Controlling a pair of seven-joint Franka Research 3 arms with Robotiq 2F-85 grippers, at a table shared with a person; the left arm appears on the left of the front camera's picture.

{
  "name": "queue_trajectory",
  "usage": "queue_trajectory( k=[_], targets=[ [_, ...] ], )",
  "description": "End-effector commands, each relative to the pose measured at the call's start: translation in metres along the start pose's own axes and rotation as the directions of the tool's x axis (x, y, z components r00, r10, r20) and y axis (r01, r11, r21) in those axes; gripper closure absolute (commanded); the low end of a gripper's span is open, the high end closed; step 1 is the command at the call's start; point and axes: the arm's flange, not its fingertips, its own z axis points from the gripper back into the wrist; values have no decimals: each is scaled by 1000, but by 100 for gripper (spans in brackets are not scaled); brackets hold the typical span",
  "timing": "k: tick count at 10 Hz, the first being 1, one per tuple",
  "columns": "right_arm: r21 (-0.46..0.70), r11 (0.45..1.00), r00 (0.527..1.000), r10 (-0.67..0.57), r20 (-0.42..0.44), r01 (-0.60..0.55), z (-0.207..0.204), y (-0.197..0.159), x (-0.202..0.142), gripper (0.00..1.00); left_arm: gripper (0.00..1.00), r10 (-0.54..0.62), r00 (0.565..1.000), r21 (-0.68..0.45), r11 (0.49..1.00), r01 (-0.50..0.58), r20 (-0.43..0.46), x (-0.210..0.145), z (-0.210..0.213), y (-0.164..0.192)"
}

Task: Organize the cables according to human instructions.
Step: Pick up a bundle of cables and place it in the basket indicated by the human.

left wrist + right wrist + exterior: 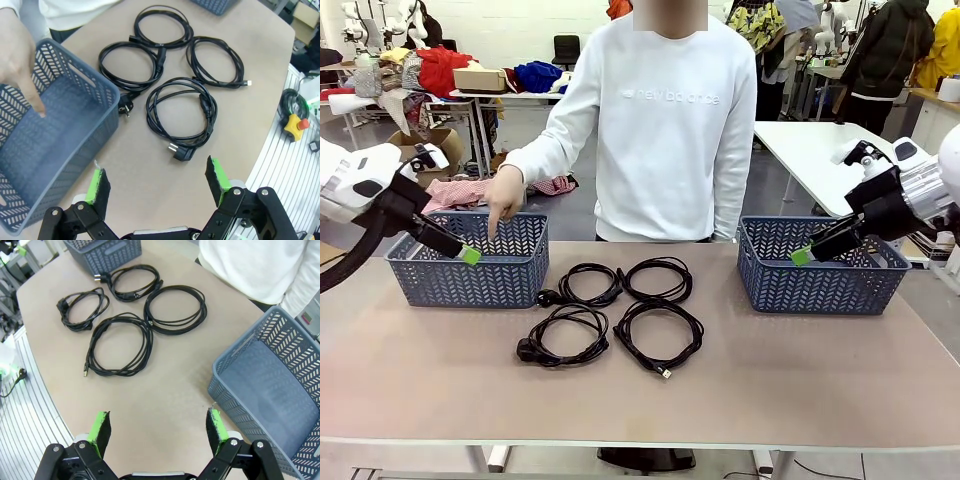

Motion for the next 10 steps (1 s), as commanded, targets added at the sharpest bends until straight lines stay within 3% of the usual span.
queue_trajectory(
  k=[1, 4, 8, 10],
  targets=[
    [14, 1000, 1000, 8, 10, -8, -2, -2, 0, 0, 0, -37, 999, -1, 999, 37, -23, 7, -4, -3],
    [14, 1000, 1000, 8, 10, -8, -2, -2, 0, 0, 0, -232, 965, -16, 973, 232, -125, 43, -29, -27],
    [14, 1000, 1000, 8, 10, -8, -2, -2, 0, 0, 0, -503, 819, -172, 864, 473, -275, 75, -98, -74],
    [14, 1000, 1000, 8, 10, -8, -2, -2, 0, 0, 0, -568, 761, -231, 823, 519, -313, 77, -128, -90]
  ],
)
